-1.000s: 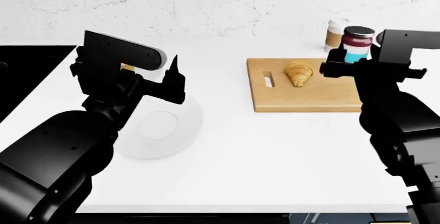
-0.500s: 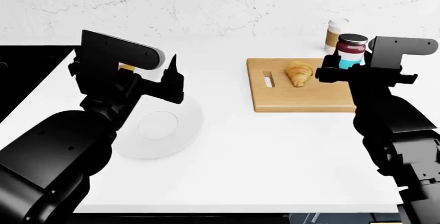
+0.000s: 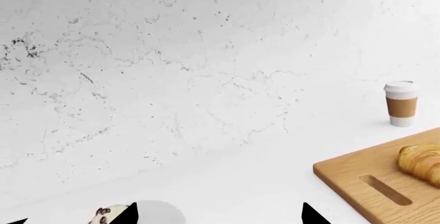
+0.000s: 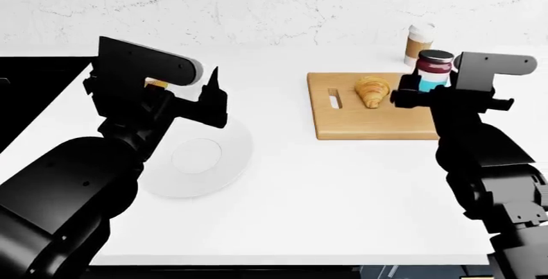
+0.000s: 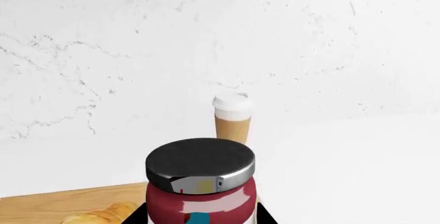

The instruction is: From the different types of pastries on the counter, select a croissant and place it on the cutting board. Then retrieve a jar of jam from the cabinet and place it alongside the croissant on the cutting board.

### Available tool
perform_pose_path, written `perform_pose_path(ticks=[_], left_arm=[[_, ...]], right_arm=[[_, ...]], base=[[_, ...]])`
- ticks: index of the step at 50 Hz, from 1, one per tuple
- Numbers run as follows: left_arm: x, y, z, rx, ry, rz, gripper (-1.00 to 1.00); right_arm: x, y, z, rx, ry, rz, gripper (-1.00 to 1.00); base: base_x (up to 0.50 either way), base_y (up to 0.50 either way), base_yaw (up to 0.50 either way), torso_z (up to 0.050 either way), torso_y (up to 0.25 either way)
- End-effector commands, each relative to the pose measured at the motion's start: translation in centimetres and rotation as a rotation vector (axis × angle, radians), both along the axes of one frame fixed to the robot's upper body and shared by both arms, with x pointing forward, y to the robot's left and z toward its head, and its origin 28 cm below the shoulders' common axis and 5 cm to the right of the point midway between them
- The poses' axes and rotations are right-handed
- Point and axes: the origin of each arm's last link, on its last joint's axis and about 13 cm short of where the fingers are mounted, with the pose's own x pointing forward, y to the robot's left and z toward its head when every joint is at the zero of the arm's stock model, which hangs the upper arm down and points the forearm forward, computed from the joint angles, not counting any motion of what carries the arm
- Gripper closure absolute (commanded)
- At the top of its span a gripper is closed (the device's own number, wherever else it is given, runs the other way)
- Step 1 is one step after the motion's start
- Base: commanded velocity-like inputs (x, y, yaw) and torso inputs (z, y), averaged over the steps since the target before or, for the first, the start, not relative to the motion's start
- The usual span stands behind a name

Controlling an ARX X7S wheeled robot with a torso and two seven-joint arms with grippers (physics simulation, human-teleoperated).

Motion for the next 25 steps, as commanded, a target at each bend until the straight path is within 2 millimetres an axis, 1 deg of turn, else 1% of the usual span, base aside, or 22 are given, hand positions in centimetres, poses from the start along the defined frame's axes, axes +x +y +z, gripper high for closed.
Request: perform_pose_path(ticks=[1, 25], left_arm=[[0.03, -0.03, 0.02, 0.0, -0.001, -0.001, -1.0], [0.02, 0.0, 0.12, -0.001, -0.003, 0.002, -1.0]], right_arm=[[0.22, -0.04, -0.47, -0.014, 0.015, -0.003, 1.0], [0.31, -0.2, -0.95, -0.003, 0.025, -0.009, 1.0]], base=[[0.0, 0.0, 0.0, 0.0, 0.0], [0.0, 0.0, 0.0, 0.0, 0.0]])
